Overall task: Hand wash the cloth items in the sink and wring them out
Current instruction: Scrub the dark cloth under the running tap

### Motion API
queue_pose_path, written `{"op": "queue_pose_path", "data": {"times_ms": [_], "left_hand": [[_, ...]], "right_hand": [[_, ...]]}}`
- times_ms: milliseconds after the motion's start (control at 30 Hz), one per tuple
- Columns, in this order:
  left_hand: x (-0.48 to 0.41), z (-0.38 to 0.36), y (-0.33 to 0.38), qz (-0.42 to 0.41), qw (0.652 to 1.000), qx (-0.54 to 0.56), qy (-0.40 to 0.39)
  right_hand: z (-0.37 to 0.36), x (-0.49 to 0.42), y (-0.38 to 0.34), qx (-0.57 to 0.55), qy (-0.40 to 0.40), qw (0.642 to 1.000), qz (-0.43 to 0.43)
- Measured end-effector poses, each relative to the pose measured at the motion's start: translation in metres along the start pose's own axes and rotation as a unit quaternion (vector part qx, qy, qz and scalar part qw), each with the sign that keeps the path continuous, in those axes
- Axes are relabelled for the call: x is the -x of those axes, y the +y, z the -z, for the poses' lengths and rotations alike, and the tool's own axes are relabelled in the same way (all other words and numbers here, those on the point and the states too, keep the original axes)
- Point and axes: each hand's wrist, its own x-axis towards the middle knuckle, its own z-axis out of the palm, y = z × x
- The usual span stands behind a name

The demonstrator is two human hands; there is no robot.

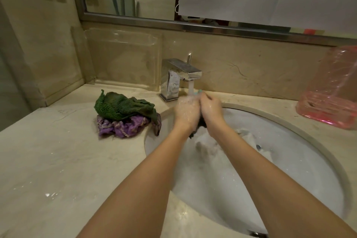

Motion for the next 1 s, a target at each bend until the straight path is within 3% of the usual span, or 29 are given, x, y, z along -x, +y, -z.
{"op": "queue_pose_path", "data": {"times_ms": [67, 133, 200, 300, 367, 533, 667, 767, 833, 1000], "left_hand": [[0.012, -0.008, 0.008, 0.022, 0.998, 0.050, -0.015], [0.017, -0.015, 0.013, 0.060, 0.990, 0.113, -0.056], [0.011, -0.011, 0.012, 0.087, 0.983, 0.157, -0.045], [-0.002, 0.005, -0.001, 0.120, 0.976, 0.181, 0.019], [-0.006, 0.009, -0.007, 0.129, 0.976, 0.174, 0.021], [-0.001, 0.004, 0.008, 0.073, 0.979, 0.192, -0.007], [-0.009, 0.006, -0.002, -0.005, 0.981, 0.190, 0.040], [-0.015, 0.009, -0.010, -0.028, 0.985, 0.165, 0.050], [-0.017, 0.008, -0.012, -0.045, 0.987, 0.148, 0.041], [-0.018, 0.007, -0.018, -0.047, 0.997, 0.026, 0.058]], "right_hand": [[0.009, -0.010, -0.001, -0.043, 0.053, 0.996, -0.049], [0.016, -0.009, 0.000, -0.076, 0.048, 0.993, -0.074], [0.014, -0.002, -0.001, -0.066, 0.011, 0.997, -0.048], [-0.002, 0.016, -0.003, 0.031, -0.065, 0.996, 0.059], [-0.008, 0.017, 0.001, 0.060, -0.071, 0.992, 0.086], [0.016, -0.004, 0.023, 0.103, 0.002, 0.994, -0.027], [0.023, -0.002, 0.025, 0.047, -0.099, 0.973, -0.201], [0.015, 0.001, 0.017, -0.053, -0.164, 0.962, -0.212], [0.011, 0.001, 0.018, -0.072, -0.143, 0.974, -0.158], [0.018, -0.010, 0.016, -0.137, 0.035, 0.987, -0.072]]}}
